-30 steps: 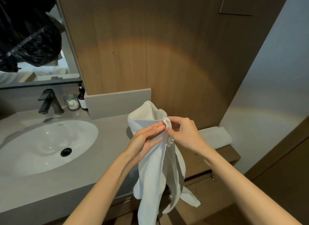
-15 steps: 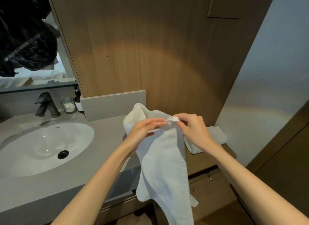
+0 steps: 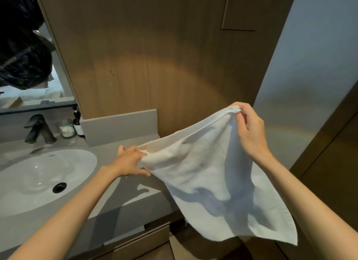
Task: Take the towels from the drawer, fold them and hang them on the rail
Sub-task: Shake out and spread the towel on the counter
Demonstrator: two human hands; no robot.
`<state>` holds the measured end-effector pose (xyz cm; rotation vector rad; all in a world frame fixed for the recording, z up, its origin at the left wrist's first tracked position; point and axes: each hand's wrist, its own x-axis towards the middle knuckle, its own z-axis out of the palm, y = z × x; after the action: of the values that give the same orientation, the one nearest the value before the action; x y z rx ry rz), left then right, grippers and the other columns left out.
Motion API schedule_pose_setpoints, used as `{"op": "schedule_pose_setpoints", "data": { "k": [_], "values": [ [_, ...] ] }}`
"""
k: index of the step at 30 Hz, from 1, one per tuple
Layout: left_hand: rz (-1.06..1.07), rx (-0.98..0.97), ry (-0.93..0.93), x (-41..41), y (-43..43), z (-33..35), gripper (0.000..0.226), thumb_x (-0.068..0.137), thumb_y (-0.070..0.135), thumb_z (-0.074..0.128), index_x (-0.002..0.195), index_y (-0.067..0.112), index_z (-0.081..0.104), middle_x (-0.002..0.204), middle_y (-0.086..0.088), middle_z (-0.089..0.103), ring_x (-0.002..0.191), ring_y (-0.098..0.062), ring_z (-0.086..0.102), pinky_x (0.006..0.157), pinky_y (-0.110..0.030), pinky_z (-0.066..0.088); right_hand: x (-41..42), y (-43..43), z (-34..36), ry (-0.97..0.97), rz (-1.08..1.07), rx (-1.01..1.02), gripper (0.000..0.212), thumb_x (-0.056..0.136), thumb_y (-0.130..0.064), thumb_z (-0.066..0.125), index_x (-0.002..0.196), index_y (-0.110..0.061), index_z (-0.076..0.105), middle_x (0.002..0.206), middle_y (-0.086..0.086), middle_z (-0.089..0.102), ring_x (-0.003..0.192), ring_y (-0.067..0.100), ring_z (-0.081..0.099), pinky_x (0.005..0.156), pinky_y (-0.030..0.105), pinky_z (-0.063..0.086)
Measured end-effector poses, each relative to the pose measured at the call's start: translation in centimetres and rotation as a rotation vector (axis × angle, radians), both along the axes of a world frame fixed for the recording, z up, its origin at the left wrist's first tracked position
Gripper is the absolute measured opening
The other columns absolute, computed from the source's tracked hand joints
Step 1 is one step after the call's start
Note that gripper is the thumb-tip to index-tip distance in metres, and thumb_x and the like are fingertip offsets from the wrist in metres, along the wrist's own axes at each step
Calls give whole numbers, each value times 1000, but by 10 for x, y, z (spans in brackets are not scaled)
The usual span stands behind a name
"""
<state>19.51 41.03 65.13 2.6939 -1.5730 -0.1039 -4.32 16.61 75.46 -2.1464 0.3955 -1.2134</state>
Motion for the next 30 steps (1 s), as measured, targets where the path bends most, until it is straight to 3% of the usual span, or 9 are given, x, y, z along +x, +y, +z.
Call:
{"op": "schedule_pose_setpoints", "data": {
  "k": [4,7,9,11,15,21,24,27,30],
  "values": [
    [33,-83,38,-12,5,-5,58,83,78,28,96,34,63,82,11,58,84,-10,45,80,-32,17,-11,-22,-27,79,-110,-13,24,103,-10,35,108,-15,58,105,-5,59,92,5,55,83,18,44],
    [11,-422,-66,-22,7,14,60,84,77,22,71,28,54,64,9,50,71,-10,44,74,-33,17,-24,-37,-42,44,-234,138,24,102,-10,31,106,-19,53,106,-1,56,95,12,53,84,24,41],
    [33,-736,-183,-41,3,36,42,92,57,39,67,24,46,61,10,44,67,-10,39,70,-33,16,-33,-38,-53,-48,-316,219,22,102,-12,29,108,-20,49,106,-1,54,93,10,50,78,18,39],
    [45,-851,-295,-57,0,52,35,95,42,44,67,21,42,60,9,40,64,-13,35,67,-33,18,-35,-37,-70,-71,-343,275,20,103,-19,30,111,-18,47,105,-2,51,93,10,48,74,16,37],
    [-12,-504,-496,-44,27,35,39,97,44,37,64,23,40,57,5,46,58,-22,44,65,-35,22,-27,-37,-122,287,-163,312,26,103,-19,31,114,-10,53,104,3,56,100,26,55,79,35,43],
    [165,-334,-512,-27,86,1,34,95,41,32,71,22,46,64,2,54,67,-23,51,71,-36,24,12,-9,-138,367,-61,234,22,104,-23,34,108,-28,55,103,-3,57,104,16,42,83,35,39],
    [292,-293,-505,-9,103,-4,31,95,38,31,76,21,47,68,1,55,71,-25,53,72,-37,22,35,4,-138,394,21,271,21,103,-28,36,106,-28,57,102,-7,61,100,14,52,81,36,47],
    [338,-276,-568,10,107,-4,16,92,14,57,77,16,49,68,-5,53,70,-30,54,73,-41,23,59,14,-139,375,48,349,24,102,-29,39,111,-22,60,104,-3,64,92,16,62,77,40,55],
    [400,-204,-640,39,105,4,27,71,-11,69,77,9,52,67,-11,49,67,-32,53,72,-41,24,86,17,-139,355,87,434,21,102,-26,41,110,-21,60,101,-3,65,78,17,70,69,39,59]
  ]
}}
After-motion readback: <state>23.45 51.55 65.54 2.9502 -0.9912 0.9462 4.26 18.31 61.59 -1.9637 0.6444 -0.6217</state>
